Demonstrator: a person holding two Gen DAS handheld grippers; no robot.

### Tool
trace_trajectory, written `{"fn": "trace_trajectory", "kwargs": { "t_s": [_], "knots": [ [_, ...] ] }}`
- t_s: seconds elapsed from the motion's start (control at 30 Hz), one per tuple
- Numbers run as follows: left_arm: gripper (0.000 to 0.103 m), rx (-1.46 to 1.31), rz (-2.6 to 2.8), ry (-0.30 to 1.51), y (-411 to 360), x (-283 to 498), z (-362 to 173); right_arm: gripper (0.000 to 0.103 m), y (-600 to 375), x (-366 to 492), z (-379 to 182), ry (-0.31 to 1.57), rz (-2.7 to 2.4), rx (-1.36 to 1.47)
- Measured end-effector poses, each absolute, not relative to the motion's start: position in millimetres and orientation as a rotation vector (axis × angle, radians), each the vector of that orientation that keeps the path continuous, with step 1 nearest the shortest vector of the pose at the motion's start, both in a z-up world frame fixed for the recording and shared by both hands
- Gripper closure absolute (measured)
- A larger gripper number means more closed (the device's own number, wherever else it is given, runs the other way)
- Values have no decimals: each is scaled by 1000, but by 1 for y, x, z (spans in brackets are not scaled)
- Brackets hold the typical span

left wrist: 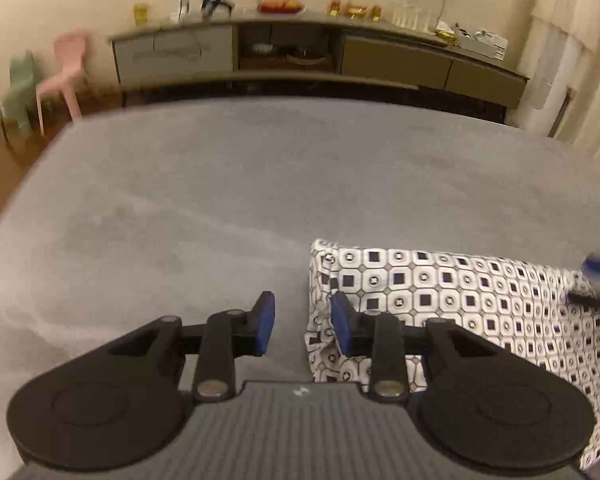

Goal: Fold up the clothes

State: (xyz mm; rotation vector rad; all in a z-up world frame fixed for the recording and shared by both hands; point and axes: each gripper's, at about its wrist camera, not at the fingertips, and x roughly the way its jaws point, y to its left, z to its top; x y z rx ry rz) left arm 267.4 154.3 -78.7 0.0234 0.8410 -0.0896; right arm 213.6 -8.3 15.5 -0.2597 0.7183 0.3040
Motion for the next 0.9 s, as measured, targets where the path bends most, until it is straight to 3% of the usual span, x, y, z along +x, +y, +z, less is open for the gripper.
{"fn": "trace_trajectory", "kwargs": {
  "t_s": [0.17,0.27,0.33,0.43,0.57,0.73,0.83,0.87,0.9],
  "knots": [
    [72,86,-211,796,135,230,-69,53,-13,149,48,641,416,-157],
    [72,146,-184,830,128,224,-84,54,3,122,28,703,549,-214],
    [71,140,-129,848,135,227,-93,57,-2,131,10,737,462,-240],
    [73,80,-115,831,147,221,-86,57,-43,155,7,778,304,-60],
    [73,85,-221,766,139,203,-64,57,-59,128,22,749,345,59],
    [71,183,-279,802,118,197,-78,57,-17,100,19,718,533,-156],
    [72,180,-245,822,128,199,-88,64,-11,108,8,723,515,-279],
    [72,177,-243,827,130,200,-90,82,-14,112,11,712,494,-287],
    [72,178,-245,832,131,199,-91,91,-16,114,16,700,473,-294]
  ]
}}
